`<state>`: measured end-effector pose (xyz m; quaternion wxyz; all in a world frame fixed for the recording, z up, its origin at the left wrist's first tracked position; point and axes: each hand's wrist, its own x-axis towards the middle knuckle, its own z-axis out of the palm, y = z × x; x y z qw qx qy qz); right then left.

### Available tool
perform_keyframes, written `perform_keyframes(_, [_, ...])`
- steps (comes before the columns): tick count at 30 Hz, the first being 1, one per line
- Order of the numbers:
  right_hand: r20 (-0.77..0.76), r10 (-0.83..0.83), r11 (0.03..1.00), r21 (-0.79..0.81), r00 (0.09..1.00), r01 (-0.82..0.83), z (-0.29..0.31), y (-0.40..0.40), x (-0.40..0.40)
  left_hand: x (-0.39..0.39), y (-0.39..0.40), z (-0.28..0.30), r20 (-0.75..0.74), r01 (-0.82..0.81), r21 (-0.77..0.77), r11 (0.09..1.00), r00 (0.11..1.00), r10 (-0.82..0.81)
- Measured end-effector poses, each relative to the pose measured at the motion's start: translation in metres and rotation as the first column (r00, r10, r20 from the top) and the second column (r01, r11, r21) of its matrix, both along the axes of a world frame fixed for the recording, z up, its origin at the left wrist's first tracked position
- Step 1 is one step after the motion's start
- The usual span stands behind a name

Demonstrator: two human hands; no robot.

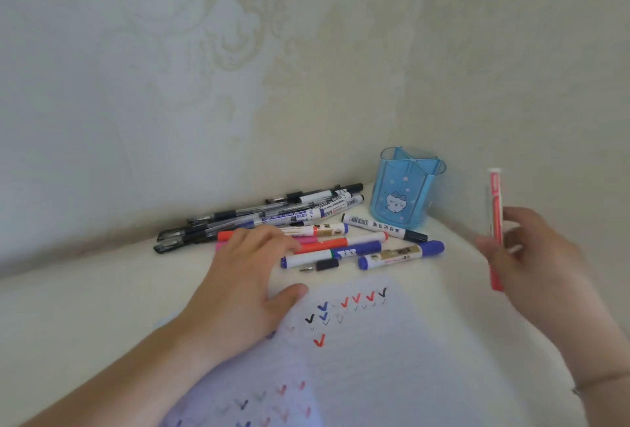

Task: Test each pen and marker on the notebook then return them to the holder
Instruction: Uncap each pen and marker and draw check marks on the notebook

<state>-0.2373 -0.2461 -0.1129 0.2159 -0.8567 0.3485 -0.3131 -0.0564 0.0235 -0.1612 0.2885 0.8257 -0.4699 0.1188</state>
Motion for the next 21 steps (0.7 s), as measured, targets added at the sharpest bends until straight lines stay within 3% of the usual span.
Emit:
perform_keyframes(4, [-0.39,-0.19,0.979,-0.001,0.901,0.205,-0.017,-0.035,-0.013,0.003,0.001,0.0,0.004,-0.064,0.038,0.997,0.998,0.064])
perform_keyframes(9, [-0.484,-0.292,0.955,-0.106,0.825,0.276,-0.02,-0.029,-0.008,0.004,0.001,-0.001,0.012,-0.041,0.064,0.997,0.999,0.041])
perform_keyframes(11, [-0.397,-0.263,0.954,-0.245,0.88,0.174,-0.019,-0.017,0.003,0.003,0.001,-0.001,0.016,-0.017,0.052,0.998,1.0,0.017])
perform_keyframes(13, [-0.314,-0.074,0.923,-0.382,0.946,-0.055,-0.023,0.002,0.019,0.001,0.0,0.0,0.021,0.013,0.04,0.999,1.0,-0.014])
perform_keyframes(15, [-0.399,0.094,0.854,-0.438,0.912,-0.28,-0.033,0.015,0.033,0.0,0.001,0.001,-0.001,0.053,0.038,0.998,0.999,-0.053])
perform_keyframes(18, [-0.432,0.115,0.871,-0.388,0.894,-0.3,-0.043,0.018,0.039,-0.002,0.003,0.002,-0.021,0.121,0.034,0.992,0.993,-0.12])
perform_keyframes(21, [-0.403,0.078,0.836,-0.472,0.912,-0.28,-0.045,0.015,0.037,-0.003,0.002,0.003,-0.007,0.144,0.004,0.99,0.99,-0.144])
